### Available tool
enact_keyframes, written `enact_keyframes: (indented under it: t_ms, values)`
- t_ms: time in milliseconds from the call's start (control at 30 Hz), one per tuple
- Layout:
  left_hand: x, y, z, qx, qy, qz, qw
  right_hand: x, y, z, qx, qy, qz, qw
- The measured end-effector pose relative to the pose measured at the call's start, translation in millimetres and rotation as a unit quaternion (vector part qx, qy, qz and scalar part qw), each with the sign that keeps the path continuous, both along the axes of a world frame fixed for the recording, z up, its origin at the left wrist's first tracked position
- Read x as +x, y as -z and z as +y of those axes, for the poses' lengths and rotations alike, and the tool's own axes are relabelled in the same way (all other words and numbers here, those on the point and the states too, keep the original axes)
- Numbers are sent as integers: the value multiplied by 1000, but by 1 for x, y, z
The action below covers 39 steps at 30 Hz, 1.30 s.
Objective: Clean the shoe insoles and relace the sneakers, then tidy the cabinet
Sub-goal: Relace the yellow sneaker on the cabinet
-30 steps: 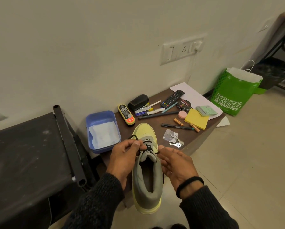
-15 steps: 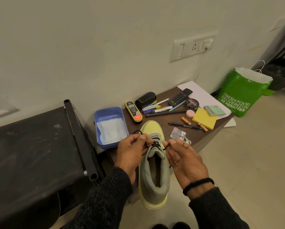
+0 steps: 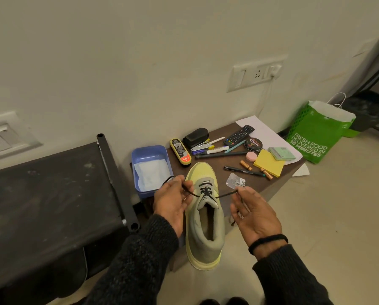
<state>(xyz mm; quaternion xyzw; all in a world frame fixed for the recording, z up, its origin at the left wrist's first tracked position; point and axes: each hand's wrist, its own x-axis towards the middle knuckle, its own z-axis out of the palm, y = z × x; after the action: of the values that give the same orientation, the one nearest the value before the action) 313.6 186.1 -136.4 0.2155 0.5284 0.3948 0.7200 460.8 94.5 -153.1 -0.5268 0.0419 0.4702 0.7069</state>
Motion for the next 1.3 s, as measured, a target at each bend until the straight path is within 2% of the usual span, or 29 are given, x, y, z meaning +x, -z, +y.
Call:
enact_keyframes:
  t_ms: [67, 200, 300, 433, 667, 833, 1000, 1200, 1300]
  values:
    - [-3, -6, -1, 81, 20, 57, 995, -1, -17, -3, 11, 11, -50, 999]
    - [-11, -32, -3, 160, 55, 72, 983, -5, -64, -6, 70, 0, -133, 989]
    - [-13, -70, 3, 228, 92, 98, 964, -4, -114, -7, 79, -25, -246, 966]
    - [-21, -144, 19, 325, 153, 145, 922, -4, -184, -8, 78, -45, -389, 917]
    - [-35, -263, 10, 451, 187, 217, 845, -12, -287, -14, 102, -34, -508, 855]
    - [-39, -316, -10, 492, 190, 245, 814, -20, -330, -14, 96, -37, -539, 836]
    - [-36, -330, -27, 530, 188, 319, 763, -35, -343, -26, 57, -45, -563, 823]
    - [-34, -335, -38, 546, 172, 313, 758, -42, -349, -26, 64, -90, -558, 822]
    - [-29, -335, -41, 545, 169, 318, 757, -47, -350, -23, 87, -105, -534, 835]
